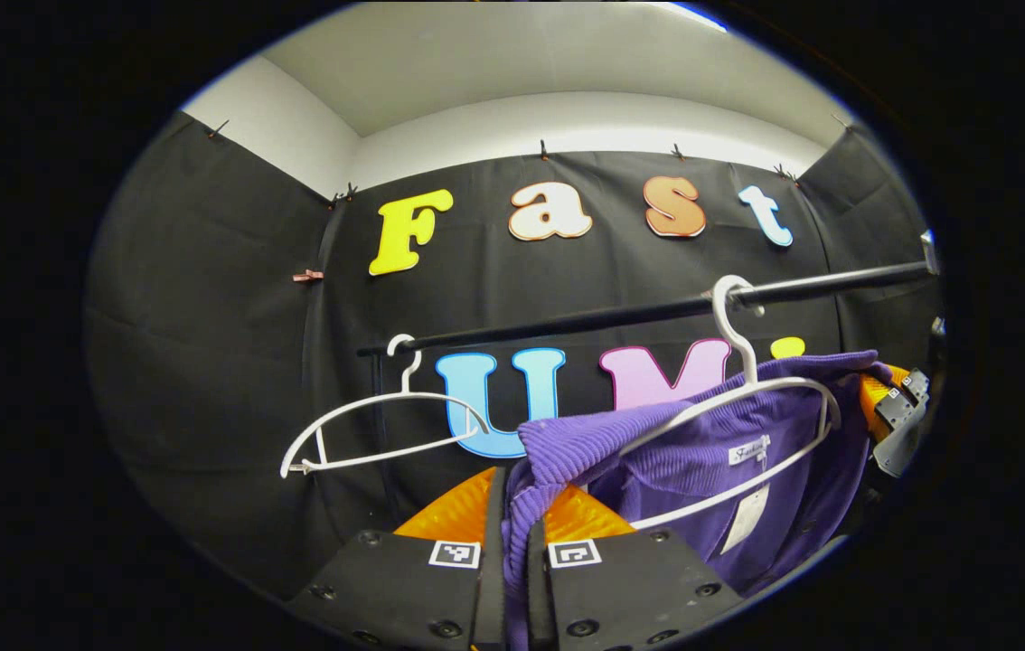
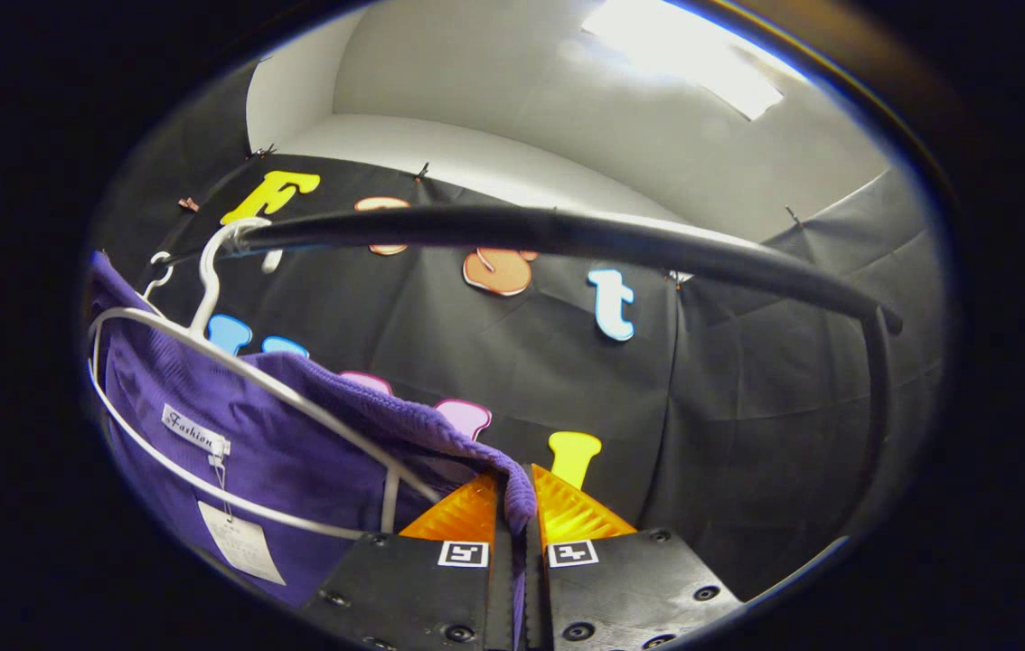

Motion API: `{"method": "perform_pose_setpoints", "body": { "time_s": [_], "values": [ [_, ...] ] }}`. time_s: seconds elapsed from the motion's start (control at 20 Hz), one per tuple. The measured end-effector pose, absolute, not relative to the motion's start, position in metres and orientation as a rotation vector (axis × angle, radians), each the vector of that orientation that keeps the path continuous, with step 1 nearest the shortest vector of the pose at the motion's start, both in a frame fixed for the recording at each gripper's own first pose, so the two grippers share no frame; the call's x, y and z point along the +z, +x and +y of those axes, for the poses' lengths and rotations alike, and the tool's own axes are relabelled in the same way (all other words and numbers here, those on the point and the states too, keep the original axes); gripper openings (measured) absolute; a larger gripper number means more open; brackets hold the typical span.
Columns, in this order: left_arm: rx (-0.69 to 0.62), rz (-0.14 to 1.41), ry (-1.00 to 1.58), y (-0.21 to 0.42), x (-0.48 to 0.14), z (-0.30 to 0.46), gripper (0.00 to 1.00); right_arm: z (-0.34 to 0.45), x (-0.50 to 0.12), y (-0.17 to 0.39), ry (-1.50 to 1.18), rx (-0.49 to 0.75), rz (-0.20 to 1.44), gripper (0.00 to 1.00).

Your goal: Grasp the clothes on the hanger with both hands and then place them into the laundry hamper below.

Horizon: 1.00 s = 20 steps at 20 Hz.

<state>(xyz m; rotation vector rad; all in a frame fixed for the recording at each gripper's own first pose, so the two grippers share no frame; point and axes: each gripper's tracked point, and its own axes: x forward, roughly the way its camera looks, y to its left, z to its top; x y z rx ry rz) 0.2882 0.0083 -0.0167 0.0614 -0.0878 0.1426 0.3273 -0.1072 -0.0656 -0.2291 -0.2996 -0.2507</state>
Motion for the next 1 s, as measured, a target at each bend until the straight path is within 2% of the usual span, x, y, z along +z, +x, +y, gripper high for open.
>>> {"method": "perform_pose_setpoints", "body": {
  "time_s": [0.1, 0.3, 0.6, 0.65, 0.7, 1.0],
  "values": [
    [0.138, -0.096, 0.074, 0.294, -0.011, 0.012, 0.13, -0.107, -0.053, 0.331, -0.252, -0.268, -0.345, 0.09],
    [0.121, -0.099, 0.088, 0.304, -0.004, 0.016, 0.13, -0.122, -0.069, 0.351, -0.274, -0.302, -0.315, 0.09],
    [0.099, -0.068, 0.116, 0.311, -0.024, 0.005, 0.14, -0.137, -0.180, 0.398, -0.253, -0.267, -0.088, 0.09],
    [0.103, -0.061, 0.119, 0.311, -0.029, 0.006, 0.14, -0.132, -0.197, 0.392, -0.251, -0.253, -0.063, 0.06],
    [0.109, -0.055, 0.122, 0.311, -0.034, 0.009, 0.13, -0.125, -0.208, 0.382, -0.247, -0.239, -0.054, 0.09],
    [0.177, 0.000, 0.133, 0.300, -0.068, 0.050, 0.13, -0.062, -0.261, 0.333, -0.225, -0.097, 0.022, 0.08]
  ]
}}
